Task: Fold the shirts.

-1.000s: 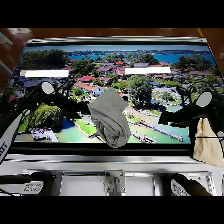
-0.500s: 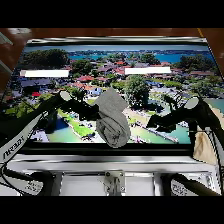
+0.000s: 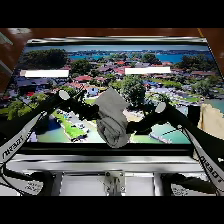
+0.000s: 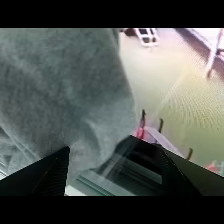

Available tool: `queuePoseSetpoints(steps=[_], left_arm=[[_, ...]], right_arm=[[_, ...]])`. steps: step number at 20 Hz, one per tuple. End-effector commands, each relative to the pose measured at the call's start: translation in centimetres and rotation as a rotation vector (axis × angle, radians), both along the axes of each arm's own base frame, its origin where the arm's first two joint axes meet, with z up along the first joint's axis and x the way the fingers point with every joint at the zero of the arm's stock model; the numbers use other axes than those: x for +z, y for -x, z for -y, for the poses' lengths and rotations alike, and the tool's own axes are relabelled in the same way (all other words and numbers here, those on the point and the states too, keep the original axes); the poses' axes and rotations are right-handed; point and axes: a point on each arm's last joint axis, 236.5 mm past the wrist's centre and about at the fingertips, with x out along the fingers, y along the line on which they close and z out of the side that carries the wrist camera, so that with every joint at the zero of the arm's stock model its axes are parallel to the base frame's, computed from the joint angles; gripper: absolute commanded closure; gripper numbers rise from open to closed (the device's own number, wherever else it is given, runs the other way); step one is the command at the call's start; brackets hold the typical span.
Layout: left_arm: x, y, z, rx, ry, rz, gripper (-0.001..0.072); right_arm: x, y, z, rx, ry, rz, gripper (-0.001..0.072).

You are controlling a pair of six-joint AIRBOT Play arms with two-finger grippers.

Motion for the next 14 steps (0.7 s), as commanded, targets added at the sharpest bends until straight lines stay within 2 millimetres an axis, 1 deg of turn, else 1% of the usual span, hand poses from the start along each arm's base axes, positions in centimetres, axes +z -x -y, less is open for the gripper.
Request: queuePoseSetpoints(steps=[1,4,5,6,7,8,10,11,12,14], left_arm=[[0.3,0.1,0.0,-0.015,0.006,0.008,0.0664],[0.6,0.1,0.0,-0.029,0.009,0.027,0.0664],[0.6,0.1,0.0,-0.029,0.009,0.027,0.0664],[0.5,0.1,0.0,-0.034,0.010,0.032,0.0664],[0.6,0.1,0.0,-0.040,0.010,0.037,0.0664],[0.6,0.1,0.0,-0.040,0.010,0.037,0.0664],[1.0,0.0,0.0,-0.054,0.014,0.061,0.0665],[1.6,-0.3,0.0,-0.064,0.019,0.086,0.0666],[2.5,-0.6,0.0,-0.066,0.022,0.113,0.0666],[5.0,-1.8,-1.1,-0.096,-0.022,0.221,0.0666]], right_arm=[[-0.2,0.2,-3.4,0.011,-0.053,0.021,0.0032],[-0.5,0.1,-4.4,-0.010,-0.046,0.028,0.0034],[-0.8,0.2,-4.7,-0.009,-0.043,0.028,0.0149],[-0.9,0.3,-4.8,-0.009,-0.043,0.027,0.0387],[-1.1,0.1,-4.9,-0.019,-0.039,0.027,0.0610],[-1.1,0.0,-4.9,-0.022,-0.039,0.031,0.0646],[-0.9,-0.1,-4.8,-0.017,-0.039,0.040,0.0647],[-0.6,-0.2,-4.8,-0.010,-0.042,0.054,0.0647],[0.1,-0.4,-4.7,0.002,-0.046,0.081,0.0647],[2.2,-1.2,-4.0,0.039,-0.030,0.181,0.0648]])
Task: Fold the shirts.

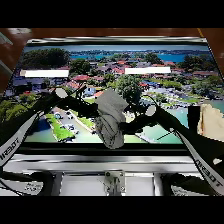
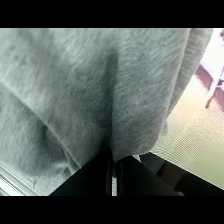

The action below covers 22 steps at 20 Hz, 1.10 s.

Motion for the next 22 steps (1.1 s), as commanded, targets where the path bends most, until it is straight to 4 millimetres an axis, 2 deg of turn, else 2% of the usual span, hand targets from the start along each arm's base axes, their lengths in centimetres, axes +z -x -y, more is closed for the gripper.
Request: queuePoseSetpoints(steps=[1,2,4,5,7,8,10,11,12,13,15,17,20,22], left_arm=[[3.9,-1.7,-1.9,-0.050,-0.072,0.178,0.0666],[6.4,-2.5,-2.9,-0.066,-0.109,0.266,0.0666],[13.3,-3.7,-4.0,-0.060,-0.119,0.448,0.0666],[17.6,-3.9,-4.3,-0.042,-0.099,0.547,0.0666],[27.9,-3.2,-4.6,0.003,-0.039,0.790,0.0667],[32.9,-2.4,-4.9,0.031,-0.007,0.910,0.0666],[42.7,0.5,-6.2,0.102,0.064,1.152,0.0666],[46.2,2.2,-6.9,0.128,0.092,1.239,0.0665],[48.8,4.0,-7.4,0.144,0.113,1.305,0.0666],[50.6,5.8,-8.1,0.152,0.122,1.355,0.0666],[51.6,8.2,-9.0,0.147,0.099,1.398,0.0665],[50.0,9.5,-9.4,0.097,0.044,1.358,0.0665],[44.8,9.9,-9.6,-0.003,-0.063,1.196,0.0665],[40.2,9.5,-10.6,-0.036,-0.162,1.059,0.0665]], right_arm=[[3.3,-1.4,1.3,0.055,0.035,0.153,0.0648],[5.7,-2.3,2.1,0.065,0.040,0.223,0.0648],[12.2,-4.3,3.8,0.050,0.028,0.389,0.0648],[16.3,-5.2,4.5,0.035,0.017,0.494,0.0648],[26.5,-6.3,5.6,-0.012,-0.026,0.763,0.0648],[32.3,-6.2,5.9,-0.041,-0.061,0.915,0.0648],[42.2,-4.7,6.6,-0.097,-0.135,1.163,0.0648],[45.8,-3.5,6.9,-0.109,-0.165,1.245,0.0648],[48.5,-2.2,7.2,-0.118,-0.187,1.306,0.0648],[50.3,-1.1,7.5,-0.120,-0.201,1.343,0.0648],[51.8,0.6,7.7,-0.104,-0.209,1.363,0.0648],[51.2,1.7,7.5,-0.086,-0.207,1.309,0.0647],[47.4,2.8,7.8,-0.018,-0.130,1.168,0.0648],[44.3,3.3,8.9,0.005,-0.041,1.056,0.0648]])
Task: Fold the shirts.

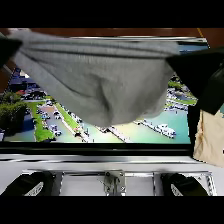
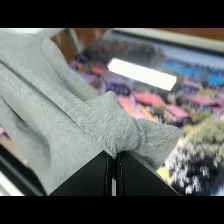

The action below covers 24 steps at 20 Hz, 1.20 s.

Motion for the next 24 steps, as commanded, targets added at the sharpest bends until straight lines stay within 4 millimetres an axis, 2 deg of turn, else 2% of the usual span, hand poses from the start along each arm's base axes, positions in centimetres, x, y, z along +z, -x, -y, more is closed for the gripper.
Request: queuePoseSetpoints(steps=[1,4,6,8,10,12,15,17,19,22,23,24], left_arm=[[-7.3,0.3,-2.2,0.048,-0.177,-0.213,0.0665],[-14.3,-0.5,-2.5,0.054,-0.247,-0.383,0.0665],[-20.4,-0.2,-2.6,0.080,-0.250,-0.568,0.0665],[-25.8,0.4,-2.9,0.104,-0.266,-0.706,0.0666],[-30.4,-0.1,-3.1,0.165,-0.239,-0.777,0.0665],[-34.2,-1.0,-2.8,0.218,-0.183,-0.820,0.0665],[-37.8,-4.0,-2.1,0.267,-0.125,-0.834,0.0664],[-39.3,-7.5,-1.8,0.320,-0.076,-0.792,0.0664],[-41.1,-10.3,-1.6,0.369,-0.027,-0.772,0.0663],[-44.3,-12.8,-0.7,0.440,0.092,-0.825,0.0663],[-45.0,-13.2,-0.3,0.457,0.136,-0.857,0.0650],[-45.3,-13.3,0.0,0.465,0.166,-0.884,0.0525]], right_arm=[[-4.9,1.6,1.9,-0.030,0.142,-0.199,0.0647],[-9.5,1.3,2.3,-0.026,0.228,-0.410,0.0648],[-12.5,-0.5,1.8,-0.012,0.274,-0.526,0.0648],[-15.3,-4.5,0.8,-0.018,0.279,-0.592,0.0648],[-18.5,-9.0,-0.8,-0.032,0.267,-0.629,0.0648],[-23.0,-14.0,-3.1,-0.045,0.253,-0.656,0.0647],[-28.8,-20.0,-6.1,-0.081,0.204,-0.650,0.0647],[-31.1,-23.2,-7.0,-0.138,0.135,-0.638,0.0647],[-32.8,-25.0,-7.2,-0.190,0.088,-0.649,0.0647],[-35.5,-25.4,-7.7,-0.214,0.073,-0.711,0.0646],[-36.0,-25.4,-7.9,-0.213,0.078,-0.721,0.0606],[-36.1,-25.4,-7.9,-0.213,0.077,-0.722,0.0387]])
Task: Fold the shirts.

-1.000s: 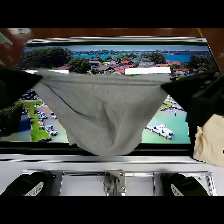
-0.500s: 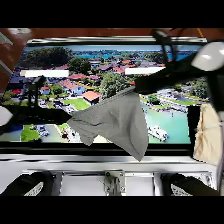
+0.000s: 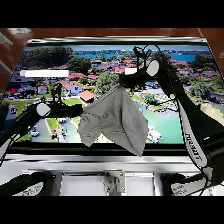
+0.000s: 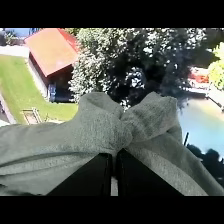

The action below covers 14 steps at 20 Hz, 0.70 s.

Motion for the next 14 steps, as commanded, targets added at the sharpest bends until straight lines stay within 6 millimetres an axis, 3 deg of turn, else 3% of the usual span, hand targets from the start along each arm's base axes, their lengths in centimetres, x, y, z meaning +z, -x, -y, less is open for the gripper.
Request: queuePoseSetpoints(steps=[1,2,3,5,7,8,9,11,14], left_arm=[[-1.5,-2.7,1.0,0.135,0.113,-0.013,0.0278],[-1.1,-2.9,0.8,0.131,0.116,-0.014,0.0049],[-0.6,-2.5,0.2,0.095,0.102,-0.038,0.0006],[0.0,-1.0,-2.9,-0.031,0.015,-0.116,0.0007],[-0.1,2.1,-8.3,-0.094,-0.089,-0.275,0.0011],[-0.2,3.6,-9.8,-0.114,-0.095,-0.338,0.0012],[-0.4,4.9,-10.3,-0.128,-0.076,-0.386,0.0012],[-1.0,6.0,-8.5,-0.167,-0.014,-0.403,0.0010],[-2.1,7.0,-2.9,-0.212,0.090,-0.382,0.0004]], right_arm=[[-1.5,-0.9,-0.5,-0.035,-0.027,-0.017,0.0131],[-1.0,-0.6,0.1,-0.030,-0.020,-0.021,0.0091],[-0.4,0.0,1.4,-0.004,0.012,-0.025,0.0091],[0.1,2.7,6.7,0.081,0.179,-0.077,0.0091],[-0.1,7.6,15.7,0.078,0.415,-0.276,0.0092],[0.0,10.0,19.2,0.048,0.458,-0.384,0.0092],[0.0,11.8,20.9,0.020,0.417,-0.459,0.0092],[-0.6,13.3,20.4,-0.053,0.213,-0.515,0.0092],[-3.7,15.9,18.6,-0.096,0.052,-0.566,0.0091]])
